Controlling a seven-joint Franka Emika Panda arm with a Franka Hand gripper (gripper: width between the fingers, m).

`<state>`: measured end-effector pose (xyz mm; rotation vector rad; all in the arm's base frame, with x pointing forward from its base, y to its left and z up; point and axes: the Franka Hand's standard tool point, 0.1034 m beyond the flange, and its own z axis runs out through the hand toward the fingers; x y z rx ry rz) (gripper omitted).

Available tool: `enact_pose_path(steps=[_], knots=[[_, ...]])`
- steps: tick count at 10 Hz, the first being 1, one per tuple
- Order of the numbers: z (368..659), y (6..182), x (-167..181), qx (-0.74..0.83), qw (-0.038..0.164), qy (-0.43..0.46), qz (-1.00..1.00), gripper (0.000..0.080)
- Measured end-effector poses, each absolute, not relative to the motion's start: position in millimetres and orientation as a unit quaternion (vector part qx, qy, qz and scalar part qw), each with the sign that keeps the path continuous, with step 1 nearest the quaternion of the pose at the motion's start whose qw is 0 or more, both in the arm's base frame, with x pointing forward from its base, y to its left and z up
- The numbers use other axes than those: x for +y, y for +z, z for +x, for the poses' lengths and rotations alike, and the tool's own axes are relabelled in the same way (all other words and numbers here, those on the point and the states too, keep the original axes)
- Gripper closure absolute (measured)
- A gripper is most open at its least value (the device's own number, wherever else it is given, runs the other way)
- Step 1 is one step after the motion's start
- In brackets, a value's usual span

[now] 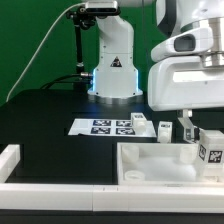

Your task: Assemble one leg

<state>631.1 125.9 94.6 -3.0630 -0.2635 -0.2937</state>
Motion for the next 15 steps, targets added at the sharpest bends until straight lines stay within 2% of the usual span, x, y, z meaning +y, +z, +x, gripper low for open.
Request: enact_pose_path(steps=[4,5,7,8,13,15], knots=[[617.4,79.4,123.4,-0.069,0.025,0.026,-0.997,0.0151],[621.7,79.7,124.1,-0.067,0.025,0.019,-0.997,0.0151],[621.4,79.1,124.0,-0.058,0.025,0.02,-0.998,0.043],[622.3,79.3,120.2,-0.013,0.022,0.02,-0.999,0.05],[619.5,74.4,122.2,0.225,0.02,0.009,-0.974,0.0505],[622.1,73.5,125.3,0.338,0.032,-0.004,-0.941,0.0509]])
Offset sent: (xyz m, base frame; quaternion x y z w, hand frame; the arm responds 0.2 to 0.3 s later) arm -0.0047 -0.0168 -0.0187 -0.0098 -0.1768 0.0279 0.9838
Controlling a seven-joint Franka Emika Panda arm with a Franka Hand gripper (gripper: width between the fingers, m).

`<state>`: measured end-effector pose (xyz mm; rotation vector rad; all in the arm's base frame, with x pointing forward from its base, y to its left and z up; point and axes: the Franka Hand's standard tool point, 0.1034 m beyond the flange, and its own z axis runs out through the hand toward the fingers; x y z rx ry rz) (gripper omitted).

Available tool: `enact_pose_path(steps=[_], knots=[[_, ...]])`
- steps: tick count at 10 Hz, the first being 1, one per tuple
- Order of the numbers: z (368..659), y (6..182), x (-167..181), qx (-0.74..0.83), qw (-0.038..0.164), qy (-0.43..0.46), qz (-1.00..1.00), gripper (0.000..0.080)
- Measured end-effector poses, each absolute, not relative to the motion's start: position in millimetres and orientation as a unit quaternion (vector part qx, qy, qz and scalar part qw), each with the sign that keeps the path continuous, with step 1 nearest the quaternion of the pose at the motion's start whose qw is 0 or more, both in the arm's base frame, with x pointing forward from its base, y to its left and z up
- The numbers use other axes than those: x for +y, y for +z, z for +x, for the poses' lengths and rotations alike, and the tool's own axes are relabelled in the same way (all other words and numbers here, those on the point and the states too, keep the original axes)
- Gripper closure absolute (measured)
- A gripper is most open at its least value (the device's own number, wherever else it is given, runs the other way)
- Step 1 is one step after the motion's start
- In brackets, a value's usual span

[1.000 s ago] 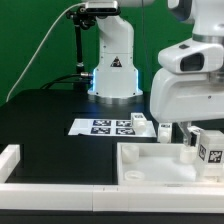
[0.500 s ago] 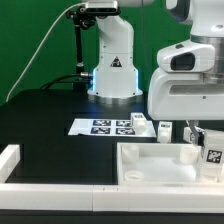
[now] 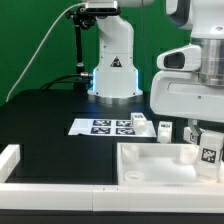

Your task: Assemble one leg

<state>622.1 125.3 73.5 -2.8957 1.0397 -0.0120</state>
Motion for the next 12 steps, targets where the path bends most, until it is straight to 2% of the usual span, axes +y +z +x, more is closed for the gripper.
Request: enact_pose_path(steps=[2,3,4,5,6,7,8,9,12], knots=[[627.3,73.9,124.8,0.454,0.065,0.003,-0.889,0.0509],[628.5,74.2,124.9,0.482,0.072,0.007,-0.873,0.0509],[628.0,74.1,127.1,0.49,0.071,0.008,-0.869,0.0509],[628.0,74.0,126.7,0.466,0.071,0.006,-0.882,0.041],[627.9,74.0,127.1,0.466,0.072,0.007,-0.882,0.0273],[628.5,74.4,125.4,0.39,0.068,-0.002,-0.918,0.0273],[630.0,76.7,122.1,0.294,0.068,-0.011,-0.953,0.0172],[631.8,83.3,122.2,0.19,0.056,-0.025,-0.98,0.0156],[630.9,82.7,120.0,0.066,0.047,-0.035,-0.996,0.0151]])
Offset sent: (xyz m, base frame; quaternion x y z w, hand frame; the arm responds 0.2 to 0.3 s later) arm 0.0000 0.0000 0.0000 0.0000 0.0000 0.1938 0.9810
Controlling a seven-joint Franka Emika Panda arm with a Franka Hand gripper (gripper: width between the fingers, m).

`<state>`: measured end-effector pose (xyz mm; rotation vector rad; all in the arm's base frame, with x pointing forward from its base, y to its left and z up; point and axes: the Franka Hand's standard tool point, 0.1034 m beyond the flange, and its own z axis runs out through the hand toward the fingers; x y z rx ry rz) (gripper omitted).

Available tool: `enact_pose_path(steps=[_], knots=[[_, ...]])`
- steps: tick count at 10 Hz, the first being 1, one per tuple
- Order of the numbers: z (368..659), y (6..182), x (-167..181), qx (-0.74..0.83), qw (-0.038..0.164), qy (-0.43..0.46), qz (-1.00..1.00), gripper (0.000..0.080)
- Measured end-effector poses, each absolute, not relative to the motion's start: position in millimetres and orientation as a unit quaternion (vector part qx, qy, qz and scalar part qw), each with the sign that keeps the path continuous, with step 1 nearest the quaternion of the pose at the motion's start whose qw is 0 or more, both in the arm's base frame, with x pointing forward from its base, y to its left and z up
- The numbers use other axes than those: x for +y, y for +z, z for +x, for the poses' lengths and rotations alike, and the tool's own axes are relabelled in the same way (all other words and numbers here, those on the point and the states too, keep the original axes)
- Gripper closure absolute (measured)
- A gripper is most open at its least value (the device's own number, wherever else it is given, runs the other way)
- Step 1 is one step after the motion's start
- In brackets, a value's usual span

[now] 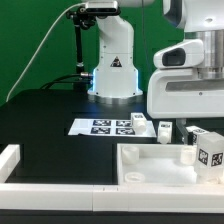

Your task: Assemble one leg

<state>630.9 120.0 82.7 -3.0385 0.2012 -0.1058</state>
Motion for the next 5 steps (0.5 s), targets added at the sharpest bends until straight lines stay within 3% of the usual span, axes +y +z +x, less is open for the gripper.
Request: enact_pose_path(steps=[3,5], knots=[[640.7,81.3,112.1,-0.163,0.013,-0.066,-0.984,0.0151],[640.6,80.9,113.1,-0.147,0.015,-0.066,-0.987,0.0151]])
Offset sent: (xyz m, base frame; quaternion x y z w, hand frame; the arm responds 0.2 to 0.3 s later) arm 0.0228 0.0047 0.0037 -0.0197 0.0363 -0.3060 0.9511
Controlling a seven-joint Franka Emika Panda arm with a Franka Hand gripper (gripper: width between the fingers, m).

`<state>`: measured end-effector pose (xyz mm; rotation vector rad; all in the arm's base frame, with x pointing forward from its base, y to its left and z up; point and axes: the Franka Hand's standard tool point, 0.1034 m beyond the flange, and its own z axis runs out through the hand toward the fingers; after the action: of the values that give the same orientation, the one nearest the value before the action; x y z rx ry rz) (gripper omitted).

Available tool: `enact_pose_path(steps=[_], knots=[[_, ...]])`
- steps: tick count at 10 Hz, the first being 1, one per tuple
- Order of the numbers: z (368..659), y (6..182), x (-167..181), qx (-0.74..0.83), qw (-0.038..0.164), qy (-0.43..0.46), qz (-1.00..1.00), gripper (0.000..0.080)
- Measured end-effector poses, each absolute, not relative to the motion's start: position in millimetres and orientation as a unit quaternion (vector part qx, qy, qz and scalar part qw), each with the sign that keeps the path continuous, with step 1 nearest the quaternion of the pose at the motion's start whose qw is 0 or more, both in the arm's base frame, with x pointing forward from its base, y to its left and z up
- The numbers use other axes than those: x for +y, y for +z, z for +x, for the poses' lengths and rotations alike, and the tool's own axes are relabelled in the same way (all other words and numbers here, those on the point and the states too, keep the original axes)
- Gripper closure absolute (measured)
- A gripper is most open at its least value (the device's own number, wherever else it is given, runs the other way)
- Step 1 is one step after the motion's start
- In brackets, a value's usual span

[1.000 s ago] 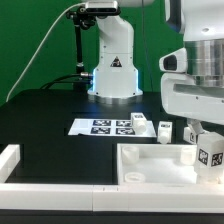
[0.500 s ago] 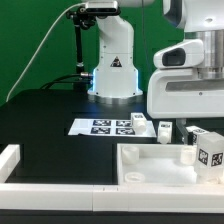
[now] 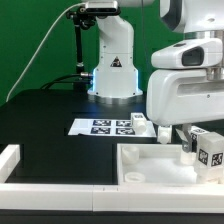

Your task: Assemble one leg

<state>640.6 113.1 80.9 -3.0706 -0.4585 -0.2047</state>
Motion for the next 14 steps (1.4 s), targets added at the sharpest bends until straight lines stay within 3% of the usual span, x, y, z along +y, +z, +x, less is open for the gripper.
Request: enact_pose_path(steps=[1,2,4,6,9,11,12,14], knots=[[640.6,80.9,112.6,-0.15,0.015,-0.066,-0.986,0.0282],[640.5,80.9,112.9,-0.134,0.016,-0.066,-0.989,0.0282],[640.6,80.8,112.5,-0.058,0.021,-0.064,-0.996,0.0515],[640.9,80.8,111.5,0.027,0.025,-0.067,-0.997,0.0515],[637.1,80.1,109.8,0.306,0.037,-0.063,-0.949,0.0515],[636.6,80.7,107.6,0.495,0.069,-0.029,-0.866,0.0515],[636.6,81.6,106.4,0.549,0.077,-0.014,-0.832,0.0515],[635.9,81.5,107.2,0.576,0.076,-0.008,-0.814,0.0515]])
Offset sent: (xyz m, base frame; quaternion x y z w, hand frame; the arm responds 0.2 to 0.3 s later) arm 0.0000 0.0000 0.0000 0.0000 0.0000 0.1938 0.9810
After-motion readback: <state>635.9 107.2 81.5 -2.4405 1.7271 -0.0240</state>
